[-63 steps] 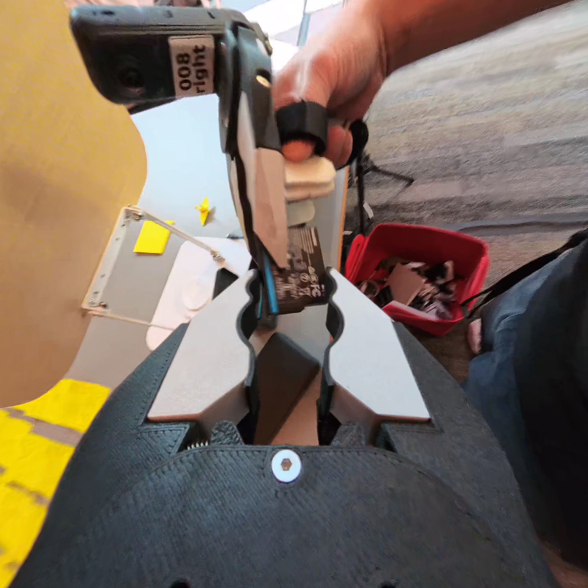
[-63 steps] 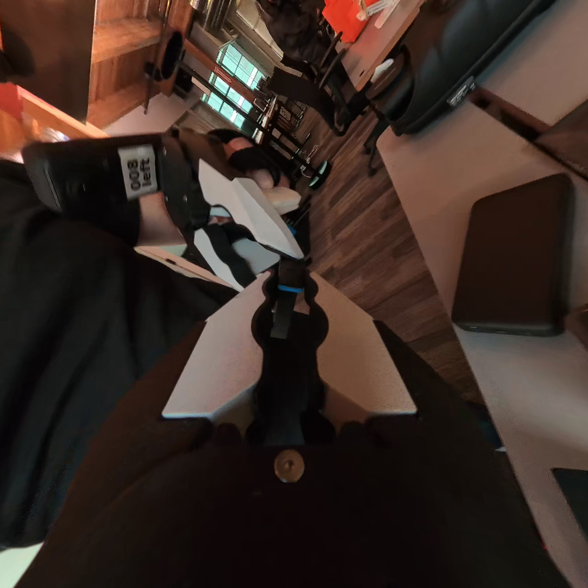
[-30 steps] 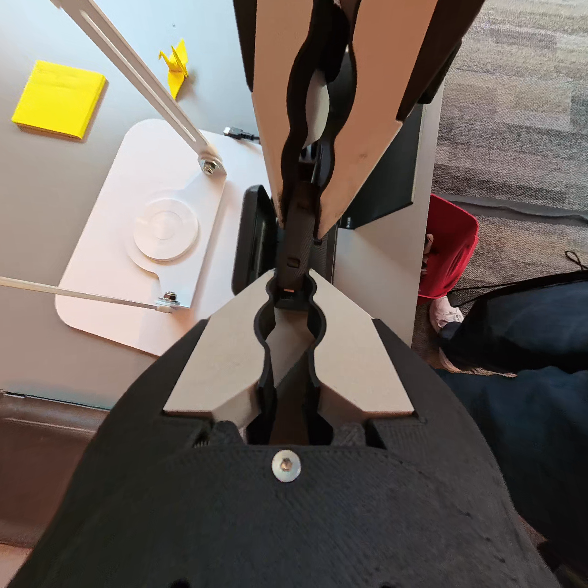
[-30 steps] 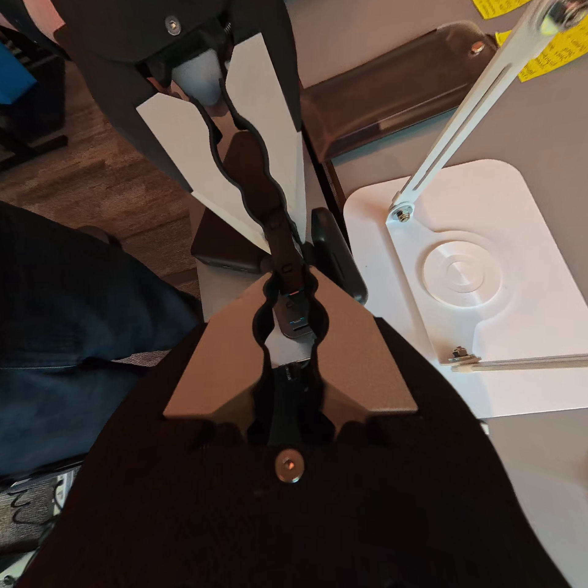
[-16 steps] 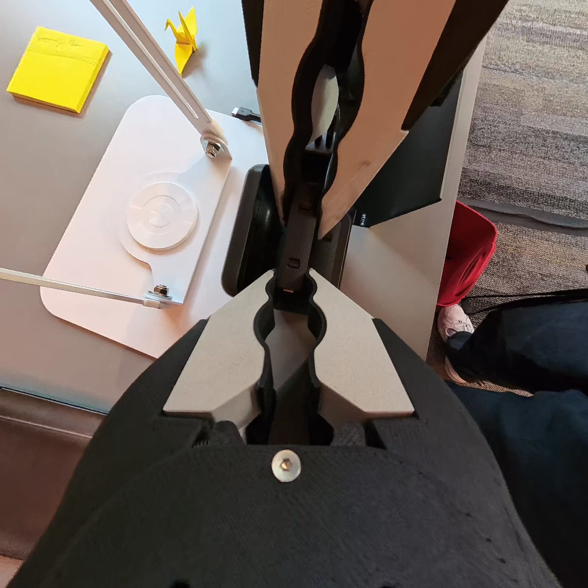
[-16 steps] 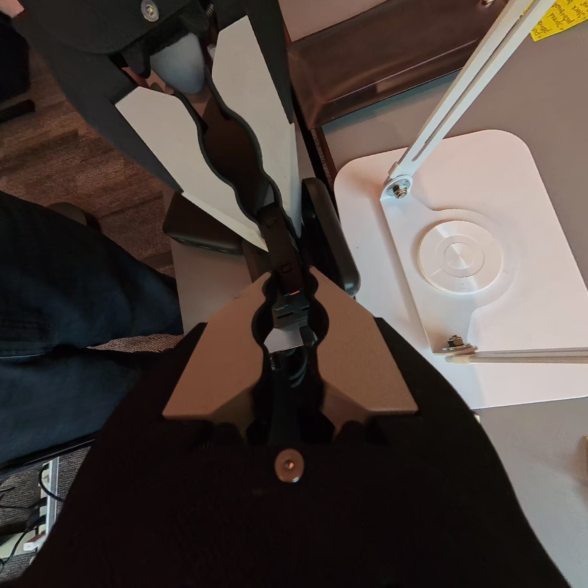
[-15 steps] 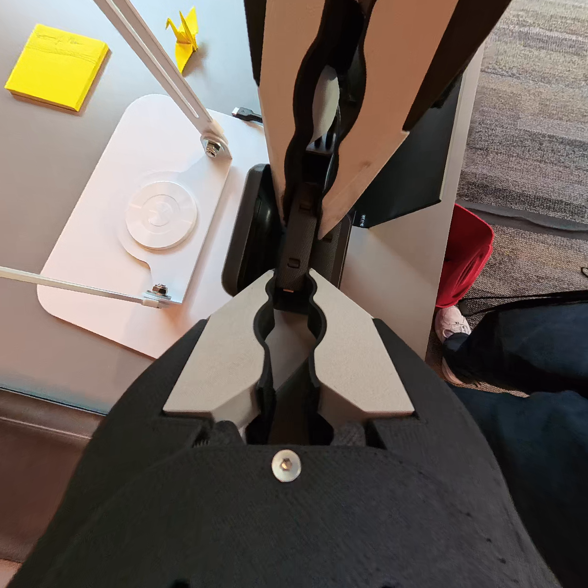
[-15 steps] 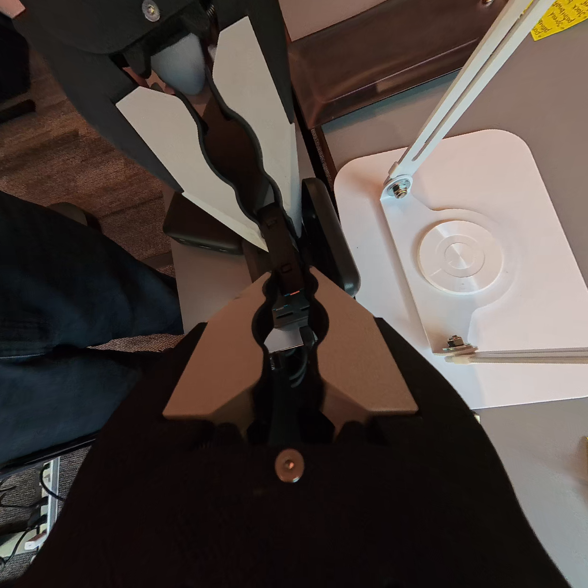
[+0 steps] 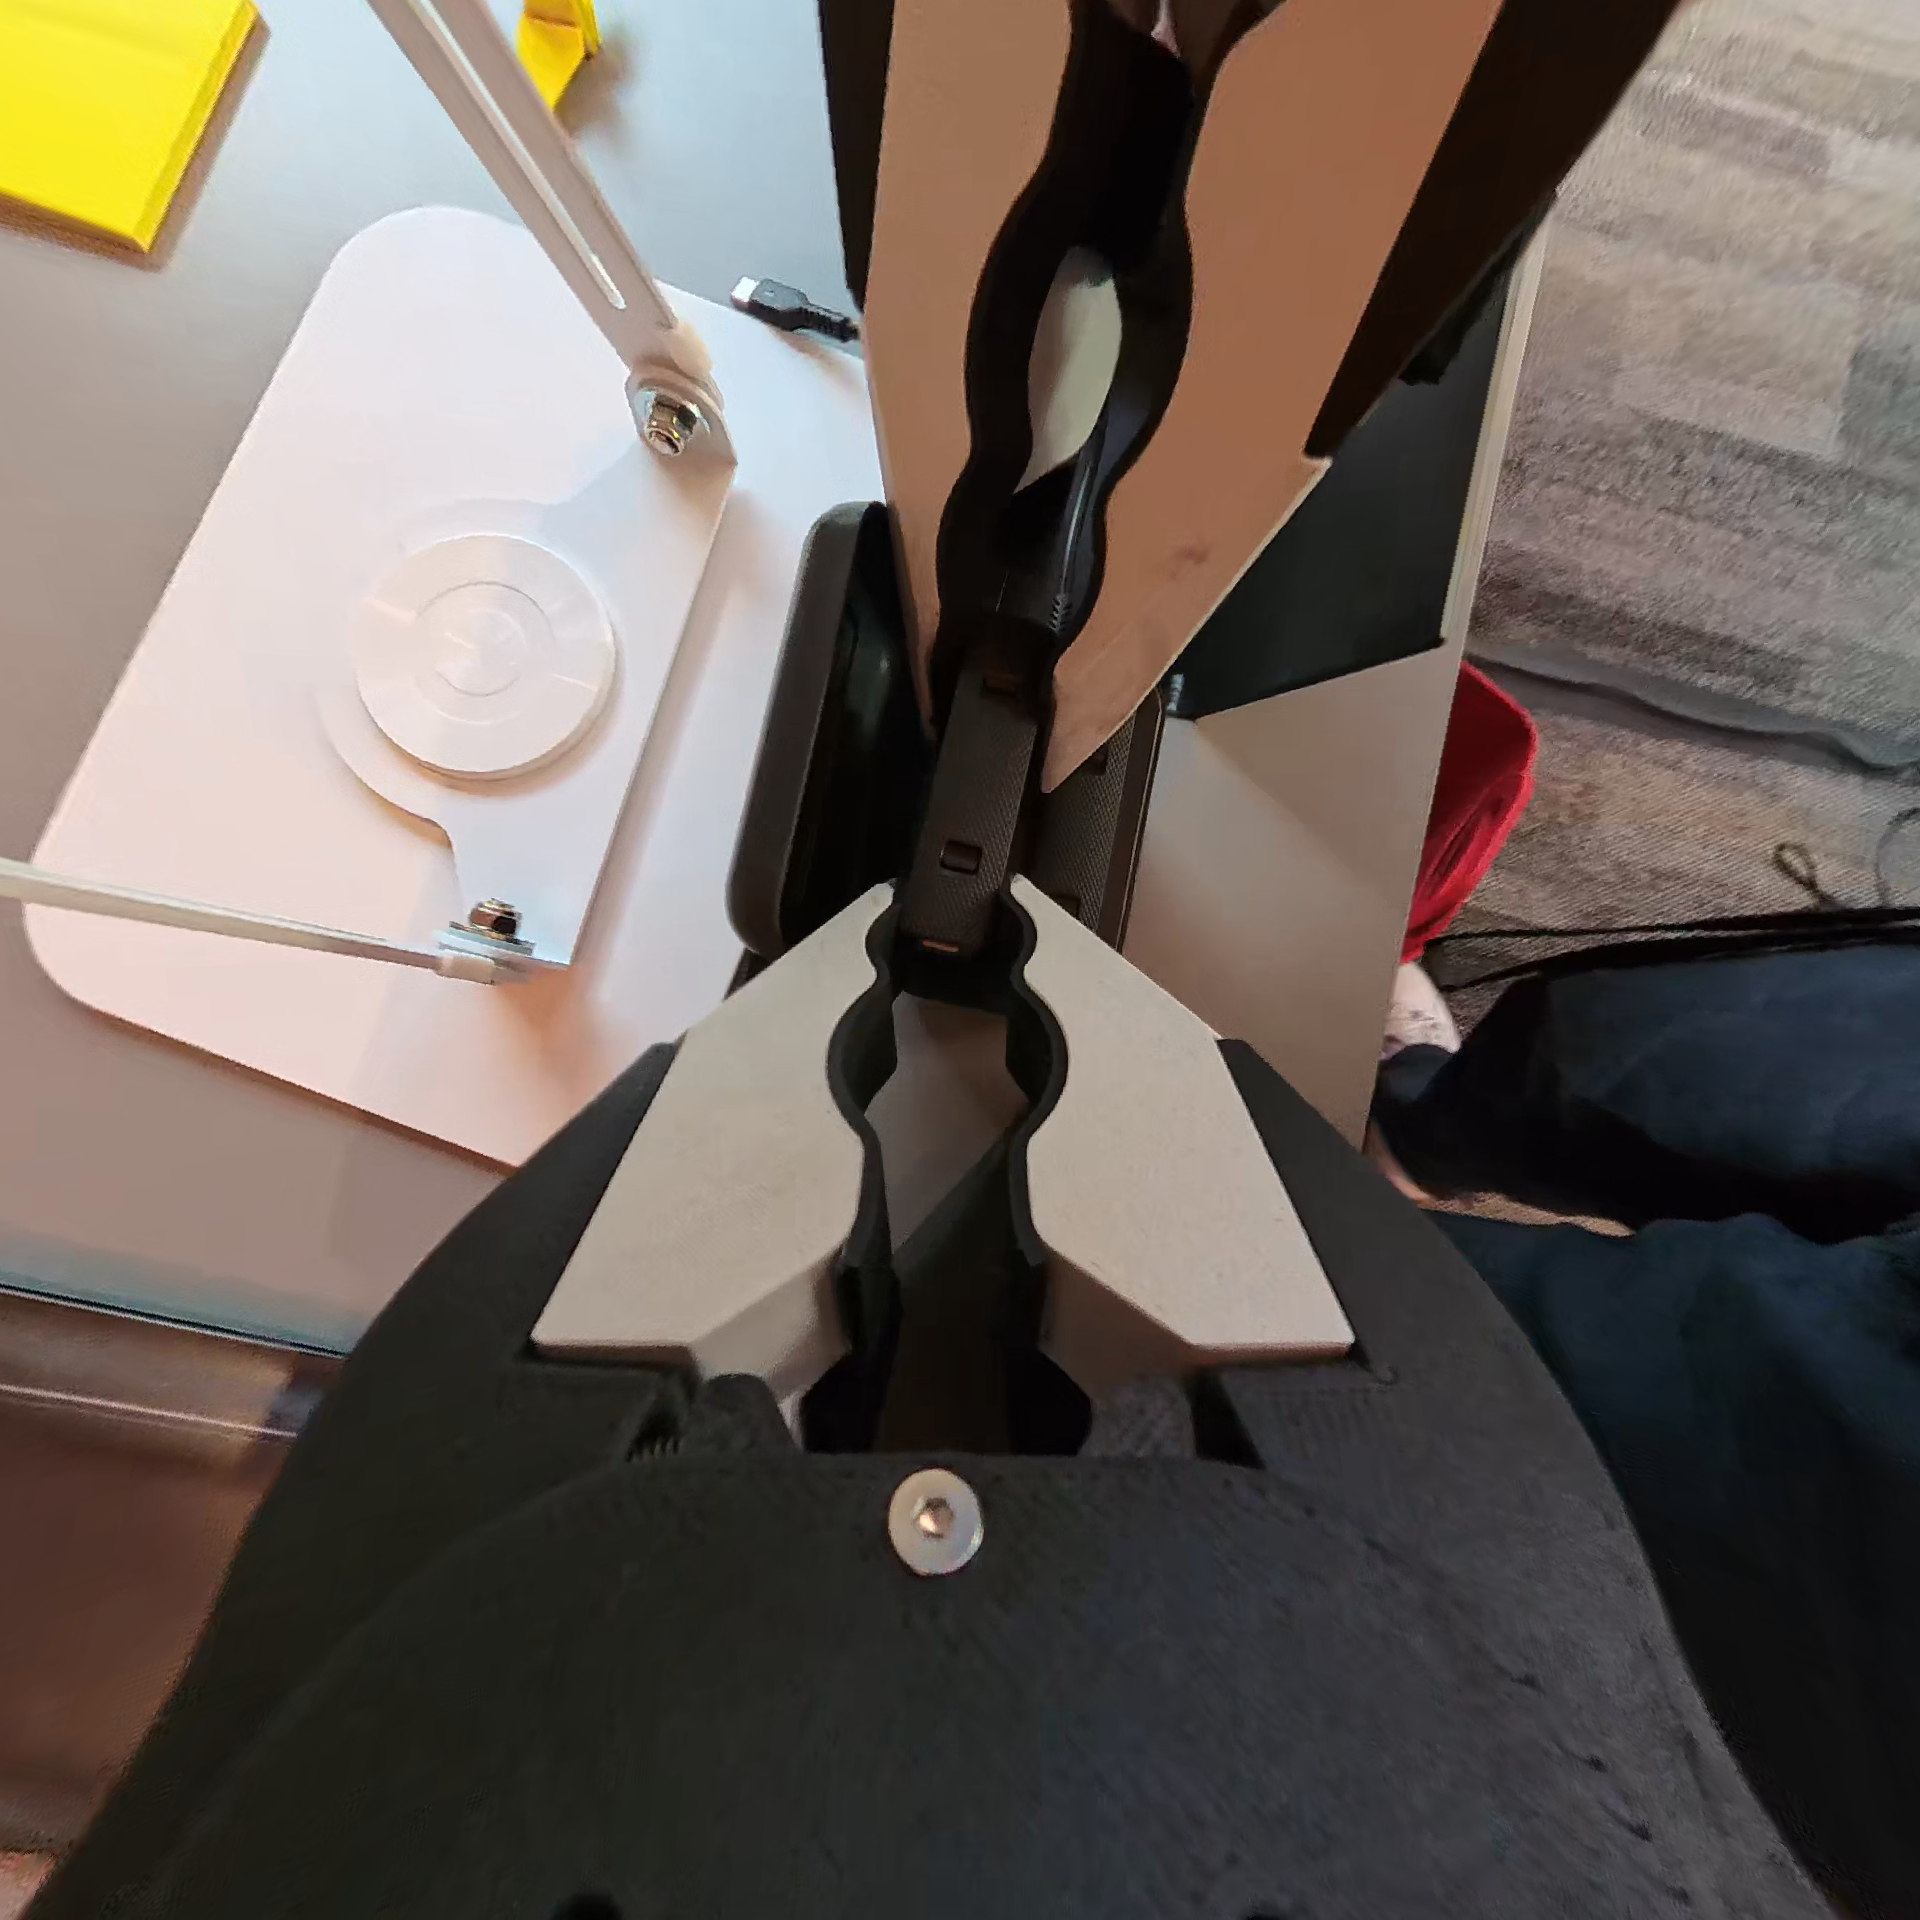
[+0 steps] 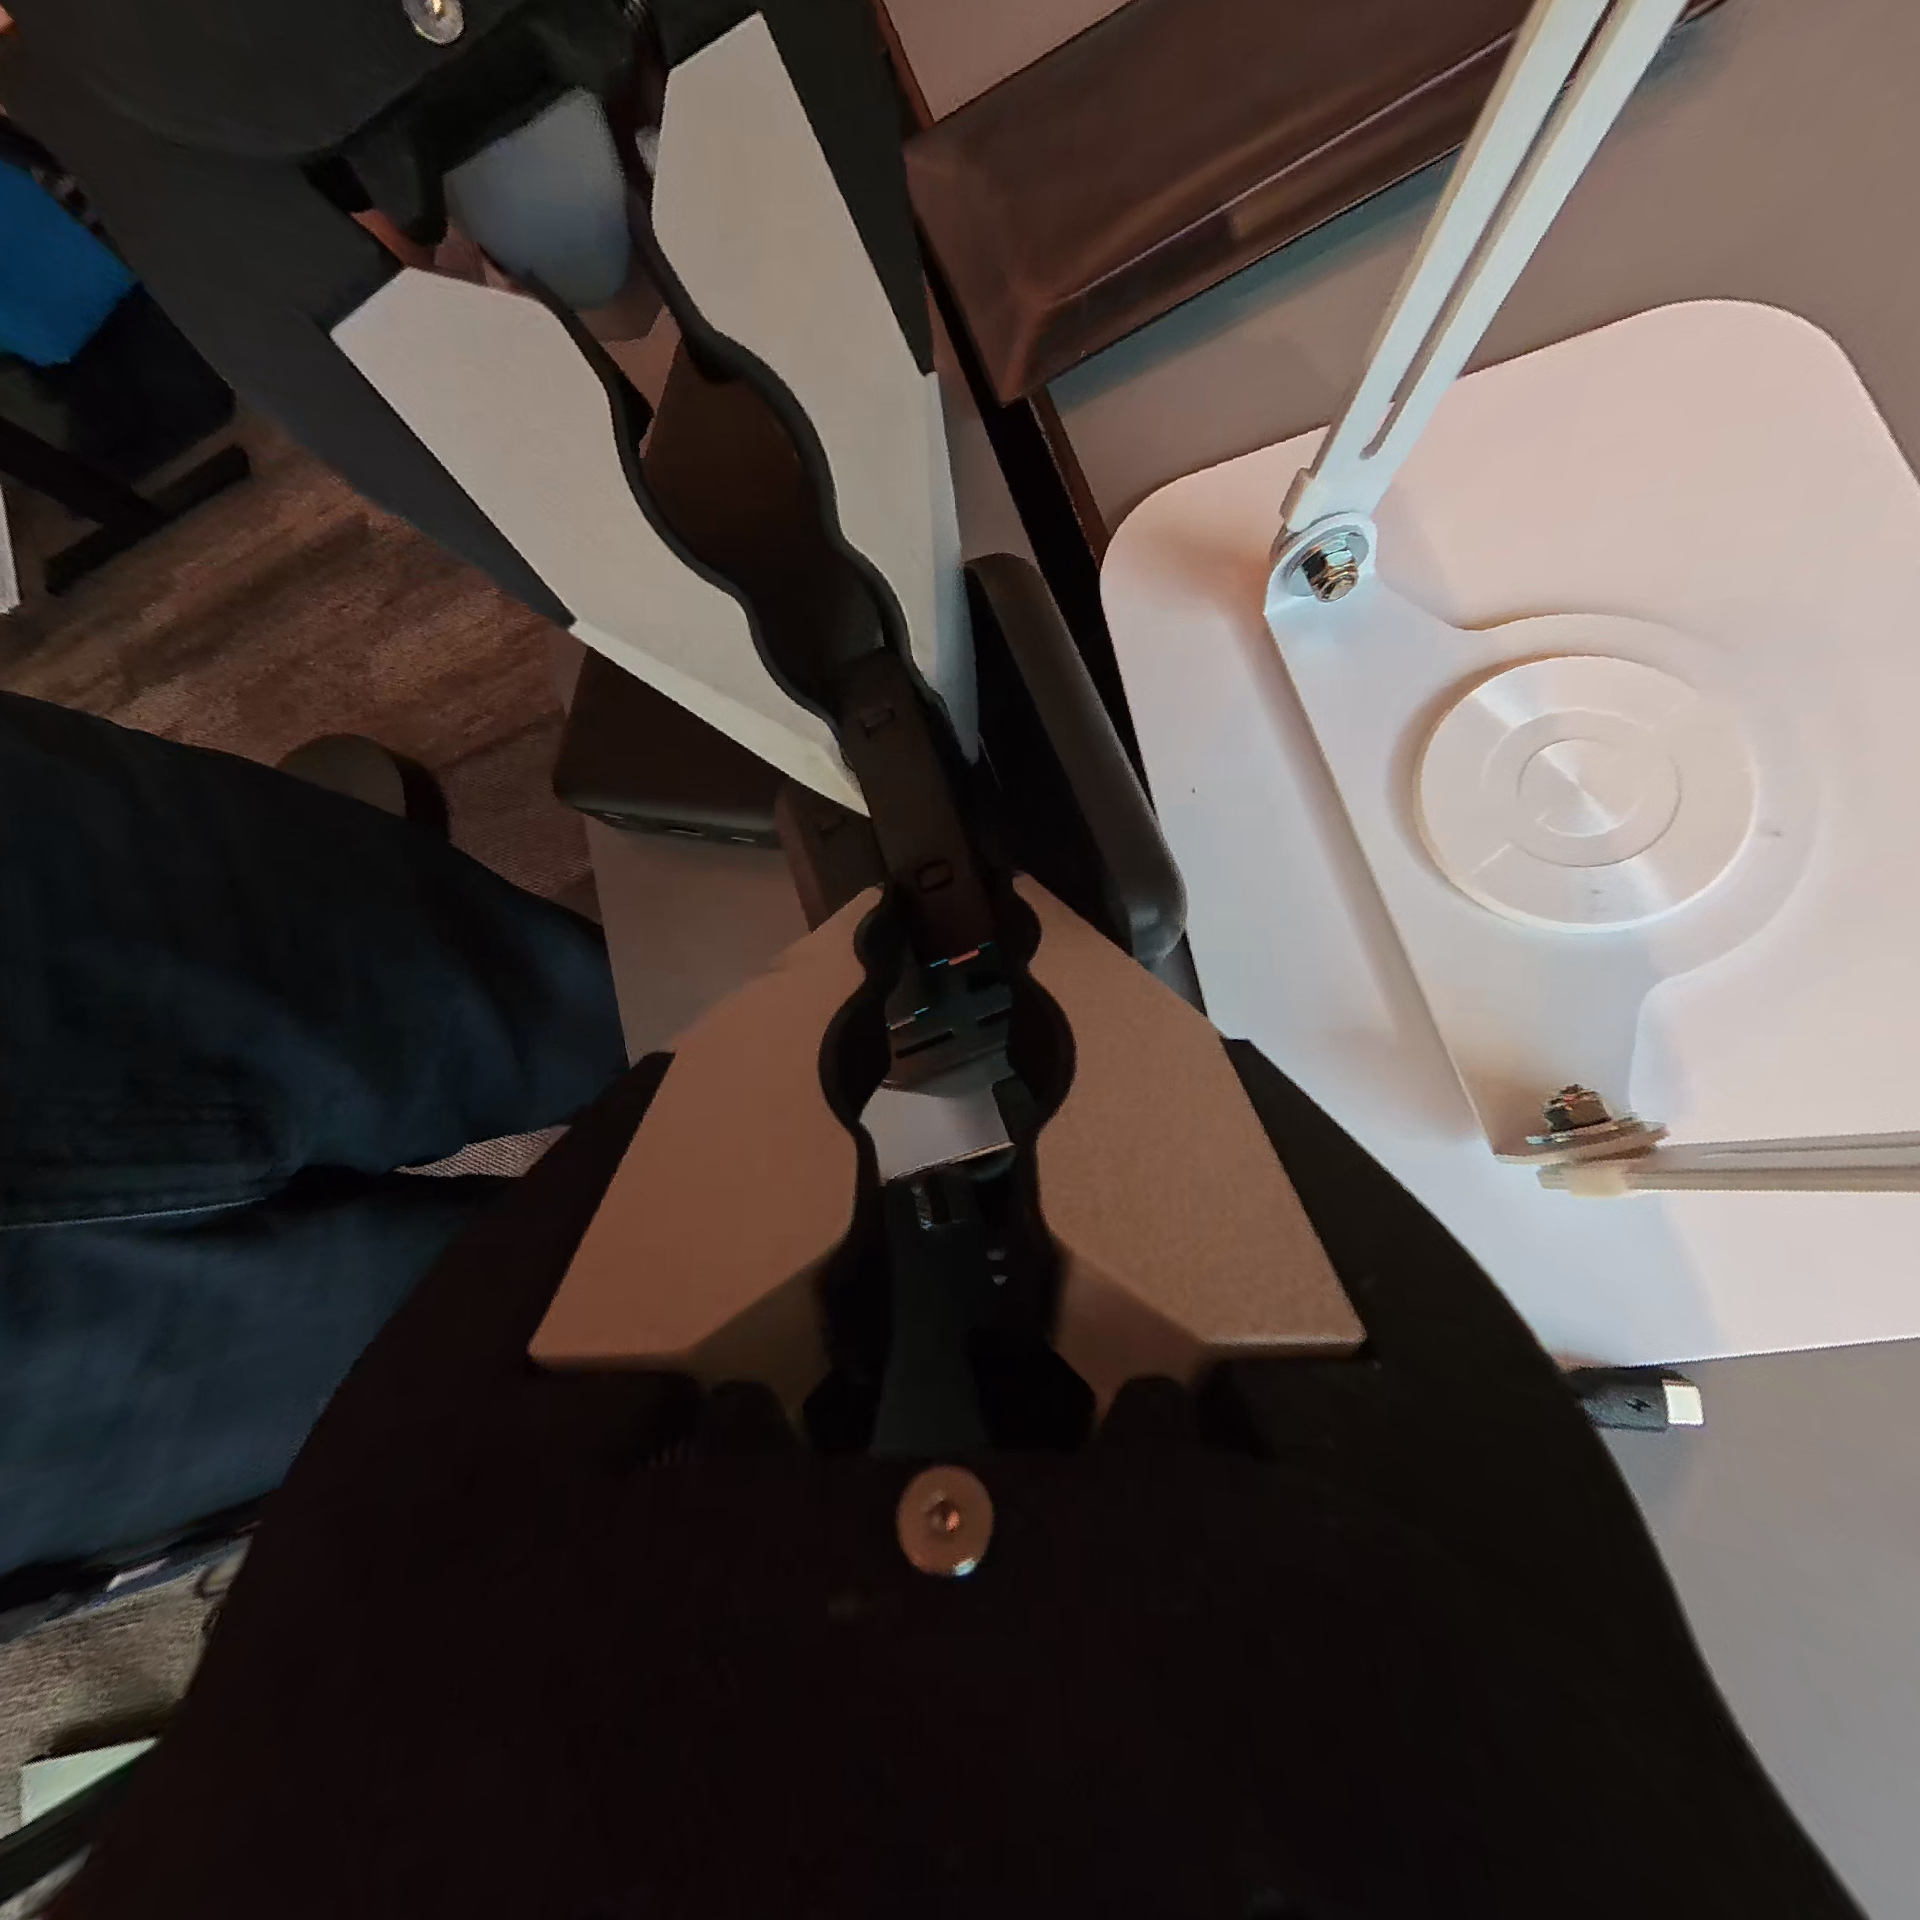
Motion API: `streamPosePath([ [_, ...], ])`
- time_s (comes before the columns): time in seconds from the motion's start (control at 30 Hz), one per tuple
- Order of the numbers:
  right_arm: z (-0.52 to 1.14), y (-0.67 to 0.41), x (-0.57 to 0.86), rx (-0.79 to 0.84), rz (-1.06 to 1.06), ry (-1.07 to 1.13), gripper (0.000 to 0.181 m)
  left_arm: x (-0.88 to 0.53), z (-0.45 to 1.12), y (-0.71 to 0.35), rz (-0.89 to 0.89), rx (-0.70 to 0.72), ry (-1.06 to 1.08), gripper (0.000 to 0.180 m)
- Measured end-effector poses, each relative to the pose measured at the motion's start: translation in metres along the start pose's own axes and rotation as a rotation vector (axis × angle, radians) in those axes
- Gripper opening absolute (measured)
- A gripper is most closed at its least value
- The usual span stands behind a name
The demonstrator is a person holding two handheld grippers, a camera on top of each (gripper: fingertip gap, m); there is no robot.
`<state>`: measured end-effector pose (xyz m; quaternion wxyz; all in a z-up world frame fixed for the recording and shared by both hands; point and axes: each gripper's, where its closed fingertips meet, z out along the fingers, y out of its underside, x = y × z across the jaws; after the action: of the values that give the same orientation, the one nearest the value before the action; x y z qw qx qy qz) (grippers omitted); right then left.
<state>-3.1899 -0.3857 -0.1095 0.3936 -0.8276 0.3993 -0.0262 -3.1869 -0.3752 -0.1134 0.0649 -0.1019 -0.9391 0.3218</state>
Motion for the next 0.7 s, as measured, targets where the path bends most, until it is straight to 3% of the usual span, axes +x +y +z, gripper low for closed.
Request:
streamPosePath([
  [0.13,-0.002,-0.002,-0.003,-0.012,-0.059,0.021,0.016,0.001,-0.003,0.001,0.055,-0.016,-0.04,0.014],
  [0.4,-0.001,0.005,-0.002,-0.061,-0.077,0.039,0.015,-0.01,-0.047,0.015,-0.13,0.112,-0.047,0.018],
  [0.7,-0.002,0.004,0.004,-0.066,-0.112,0.098,0.018,-0.001,-0.053,0.03,-0.25,0.155,-0.035,0.014],
])
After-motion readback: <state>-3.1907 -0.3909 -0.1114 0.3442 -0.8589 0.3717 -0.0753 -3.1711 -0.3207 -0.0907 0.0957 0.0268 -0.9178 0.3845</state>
